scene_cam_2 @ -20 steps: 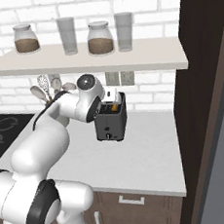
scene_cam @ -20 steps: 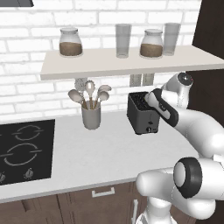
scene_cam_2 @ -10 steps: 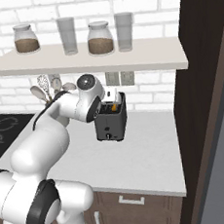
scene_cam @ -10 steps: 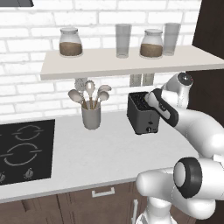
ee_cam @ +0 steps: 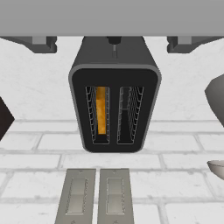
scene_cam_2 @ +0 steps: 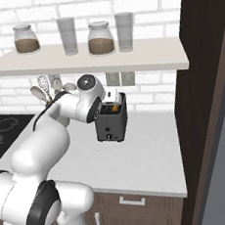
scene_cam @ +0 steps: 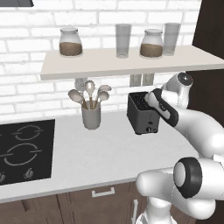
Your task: Start the toaster. Once the lever pops up, take the bread to the plate on the dining counter.
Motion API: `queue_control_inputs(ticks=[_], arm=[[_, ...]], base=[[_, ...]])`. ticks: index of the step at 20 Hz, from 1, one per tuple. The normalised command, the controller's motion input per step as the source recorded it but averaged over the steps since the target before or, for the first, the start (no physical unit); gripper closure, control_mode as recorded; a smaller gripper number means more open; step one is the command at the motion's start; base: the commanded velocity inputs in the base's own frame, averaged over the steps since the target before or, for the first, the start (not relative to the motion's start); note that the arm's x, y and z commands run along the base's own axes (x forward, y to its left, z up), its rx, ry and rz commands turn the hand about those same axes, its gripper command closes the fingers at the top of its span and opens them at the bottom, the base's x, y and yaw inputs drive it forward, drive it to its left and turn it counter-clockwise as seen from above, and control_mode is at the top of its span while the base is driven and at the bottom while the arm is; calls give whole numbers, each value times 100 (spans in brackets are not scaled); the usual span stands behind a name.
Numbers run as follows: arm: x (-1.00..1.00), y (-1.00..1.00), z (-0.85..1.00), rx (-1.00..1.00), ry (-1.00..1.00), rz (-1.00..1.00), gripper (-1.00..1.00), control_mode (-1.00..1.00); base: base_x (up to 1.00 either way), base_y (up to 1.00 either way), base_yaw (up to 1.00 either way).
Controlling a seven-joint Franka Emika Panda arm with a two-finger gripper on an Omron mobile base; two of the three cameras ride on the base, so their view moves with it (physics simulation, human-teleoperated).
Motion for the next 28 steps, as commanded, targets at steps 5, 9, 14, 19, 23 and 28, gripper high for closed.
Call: queue_control_inputs(ticks=[5,9,14,19,23,28], arm=[[0,0,0,0,0,0,-100,-100],[0,0,0,0,0,0,-100,-100],[0,0,0,0,0,0,-100,-100],[0,0,0,0,0,0,-100,-100],[0,0,0,0,0,0,-100,-100],[0,0,0,0,0,0,-100,-100]], base=[[0,0,0],[0,0,0],[0,0,0],[0,0,0],[0,0,0],[0,0,0]])
